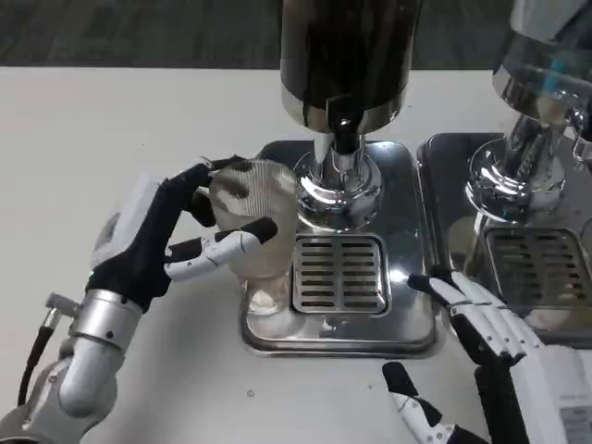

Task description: Grasp the cup under the faucet to collect the drink, then remove the cup.

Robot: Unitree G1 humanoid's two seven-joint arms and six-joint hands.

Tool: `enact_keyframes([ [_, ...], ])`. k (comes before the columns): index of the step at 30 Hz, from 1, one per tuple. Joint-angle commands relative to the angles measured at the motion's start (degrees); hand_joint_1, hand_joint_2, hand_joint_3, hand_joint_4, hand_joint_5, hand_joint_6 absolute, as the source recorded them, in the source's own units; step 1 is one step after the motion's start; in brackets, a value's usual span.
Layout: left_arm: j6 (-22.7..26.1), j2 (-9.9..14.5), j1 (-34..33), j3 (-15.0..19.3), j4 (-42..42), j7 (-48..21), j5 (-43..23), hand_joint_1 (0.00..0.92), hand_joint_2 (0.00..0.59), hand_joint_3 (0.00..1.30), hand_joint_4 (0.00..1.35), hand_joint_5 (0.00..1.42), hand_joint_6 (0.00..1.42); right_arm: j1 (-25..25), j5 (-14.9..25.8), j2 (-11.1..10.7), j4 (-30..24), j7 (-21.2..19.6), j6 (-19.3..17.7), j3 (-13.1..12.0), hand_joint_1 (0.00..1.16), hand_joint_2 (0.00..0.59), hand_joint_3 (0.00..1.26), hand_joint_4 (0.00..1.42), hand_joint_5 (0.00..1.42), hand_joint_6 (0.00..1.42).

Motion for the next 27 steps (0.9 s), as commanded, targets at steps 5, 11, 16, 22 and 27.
enact_keyframes([
  [5, 1.1, -2.2, -4.7, -2.6, 2.3, -1.6, 1.3, 0.331, 0.144, 0.38, 0.47, 0.66, 0.69, 2.1, -1.8, 2.1, -1.3, -2.1, 0.7, 0.6, 0.49, 0.355, 0.27, 0.18, 0.21, 0.32],
  [11, 1.6, -3.0, -6.3, -4.2, 3.4, -2.7, 1.4, 0.328, 0.146, 0.35, 0.42, 0.56, 0.51, 2.5, -2.6, 3.1, -1.7, -2.7, 1.6, 1.4, 0.49, 0.355, 0.27, 0.18, 0.21, 0.32],
  [16, 2.4, -4.0, -7.6, -5.7, 4.1, -5.4, 1.5, 0.302, 0.142, 0.29, 0.34, 0.46, 0.37, 2.7, -3.1, 3.9, -1.6, -3.0, 2.0, 2.0, 0.49, 0.355, 0.27, 0.18, 0.21, 0.33],
  [22, 2.5, -4.3, -7.9, -6.4, 4.0, -7.6, 1.3, 0.282, 0.136, 0.27, 0.32, 0.43, 0.35, 3.4, -3.3, 3.9, -2.1, -3.0, 2.1, 2.4, 0.49, 0.355, 0.27, 0.19, 0.21, 0.33],
  [27, 2.4, -4.3, -7.6, -6.4, 3.7, -8.4, 0.9, 0.264, 0.134, 0.25, 0.30, 0.42, 0.33, 3.7, -3.0, 3.7, -2.2, -2.8, 1.9, 2.5, 0.49, 0.355, 0.27, 0.19, 0.21, 0.33],
])
